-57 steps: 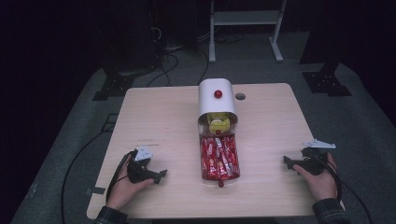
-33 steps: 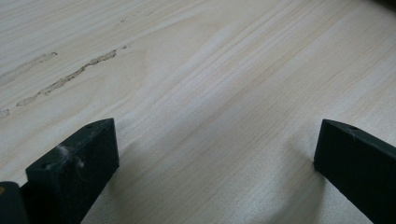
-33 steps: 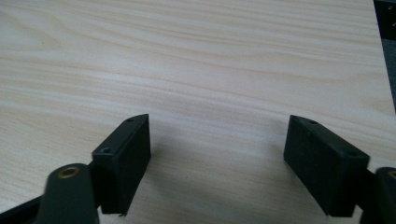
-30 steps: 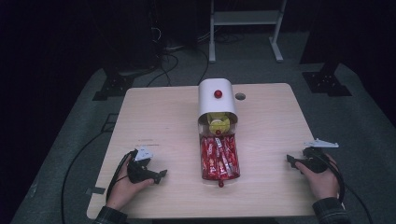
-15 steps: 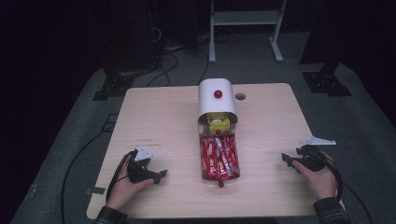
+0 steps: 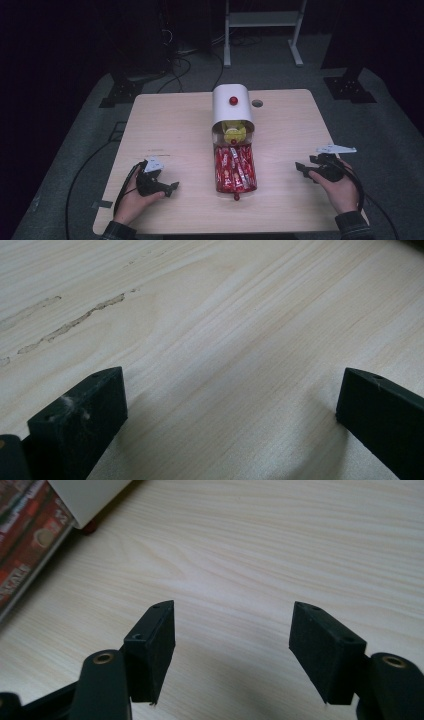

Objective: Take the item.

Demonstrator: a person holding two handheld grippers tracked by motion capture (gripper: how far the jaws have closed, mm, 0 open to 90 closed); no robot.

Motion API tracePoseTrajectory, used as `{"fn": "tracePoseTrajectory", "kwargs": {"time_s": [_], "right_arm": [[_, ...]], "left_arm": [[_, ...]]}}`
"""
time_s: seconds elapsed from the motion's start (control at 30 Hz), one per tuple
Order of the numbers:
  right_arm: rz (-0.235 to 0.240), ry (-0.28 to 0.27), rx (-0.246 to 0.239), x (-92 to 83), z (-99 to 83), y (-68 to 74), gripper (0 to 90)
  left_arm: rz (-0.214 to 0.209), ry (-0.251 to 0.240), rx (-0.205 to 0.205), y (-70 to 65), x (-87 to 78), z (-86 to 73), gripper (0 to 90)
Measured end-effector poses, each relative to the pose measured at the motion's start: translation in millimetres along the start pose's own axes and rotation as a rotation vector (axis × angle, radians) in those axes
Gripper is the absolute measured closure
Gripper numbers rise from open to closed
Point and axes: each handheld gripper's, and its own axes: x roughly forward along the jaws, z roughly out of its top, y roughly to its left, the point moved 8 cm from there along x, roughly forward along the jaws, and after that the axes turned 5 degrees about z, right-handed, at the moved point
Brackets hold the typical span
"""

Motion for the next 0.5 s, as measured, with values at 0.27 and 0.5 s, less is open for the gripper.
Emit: {"fn": "tracePoseTrajectory", "kwargs": {"time_s": [0.27,0.5], "right_arm": [[0.028,-0.017,-0.032,-3.2,8.4,11.2,34.7],[0.056,-0.029,-0.045,-5.1,12.6,19.5,36.3]], "left_arm": [[0.000,0.000,0.000,0.0,0.0,0.0,0.0],[0.000,0.000,-0.001,0.0,0.0,0.0,0.0]]}}
